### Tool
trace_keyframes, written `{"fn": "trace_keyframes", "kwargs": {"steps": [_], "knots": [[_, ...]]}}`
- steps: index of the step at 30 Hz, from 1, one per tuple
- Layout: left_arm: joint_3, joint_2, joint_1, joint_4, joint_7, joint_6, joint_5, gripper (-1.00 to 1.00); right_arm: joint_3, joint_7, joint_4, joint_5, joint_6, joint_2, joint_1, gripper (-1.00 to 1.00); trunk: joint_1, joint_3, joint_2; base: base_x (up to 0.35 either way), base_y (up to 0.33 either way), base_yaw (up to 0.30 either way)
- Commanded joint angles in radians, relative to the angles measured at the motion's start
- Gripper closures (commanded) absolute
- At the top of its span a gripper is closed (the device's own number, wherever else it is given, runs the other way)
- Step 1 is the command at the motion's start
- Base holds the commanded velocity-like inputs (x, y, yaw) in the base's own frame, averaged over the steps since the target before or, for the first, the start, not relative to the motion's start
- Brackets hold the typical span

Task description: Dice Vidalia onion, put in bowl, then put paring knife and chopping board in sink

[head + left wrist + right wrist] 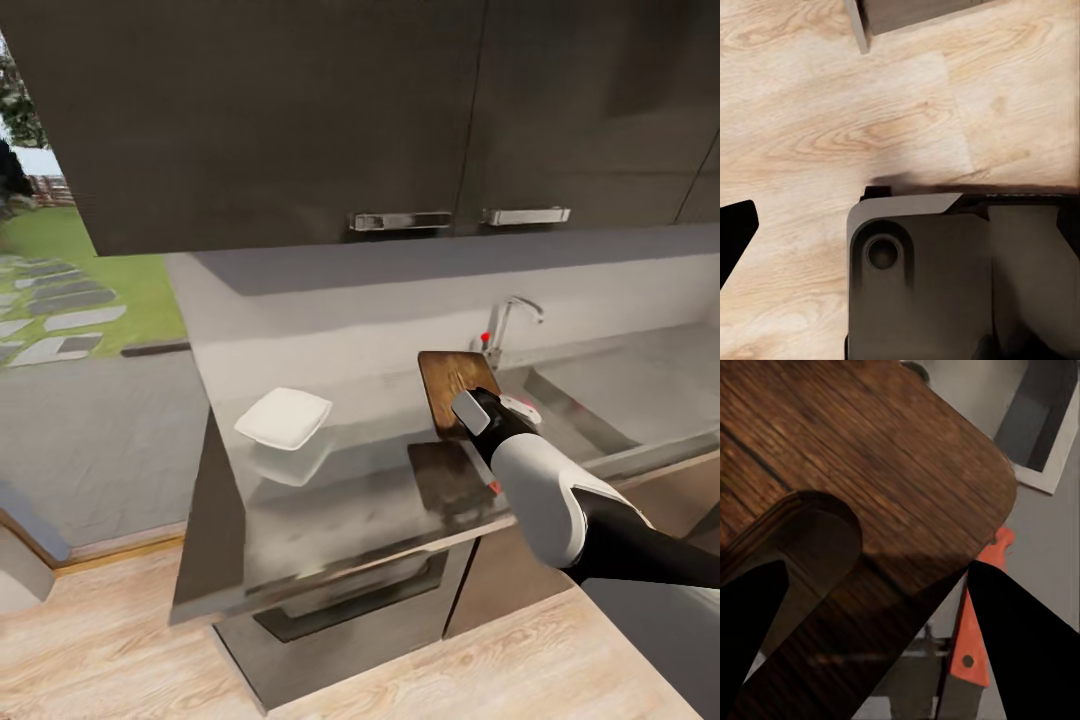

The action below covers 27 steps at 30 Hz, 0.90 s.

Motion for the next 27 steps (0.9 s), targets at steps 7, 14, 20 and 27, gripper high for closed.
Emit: {"fn": "trace_keyframes", "kwargs": {"steps": [7,14,20,27], "knots": [[0.000,0.000,0.000,0.001,0.000,-0.001,-0.001,-1.00,0.029,0.069,-0.002,0.011,0.009,-0.005,0.000,1.00,0.001,0.000,-0.002,0.066,-0.274,0.035],[0.000,0.000,0.000,0.005,0.000,-0.001,-0.001,-1.00,0.158,0.518,0.009,0.147,0.146,-0.026,0.000,1.00,0.001,0.000,-0.002,0.003,-0.281,0.001],[0.000,0.000,0.000,0.006,0.000,-0.001,-0.001,-1.00,0.164,0.907,0.015,0.383,0.173,-0.070,0.000,1.00,0.001,0.000,-0.002,0.000,-0.108,0.000],[0.000,0.000,0.000,0.006,0.000,-0.001,-0.002,-1.00,0.165,1.032,0.016,0.420,0.181,-0.088,0.000,1.00,0.001,0.000,-0.002,0.000,-0.006,0.072]]}}
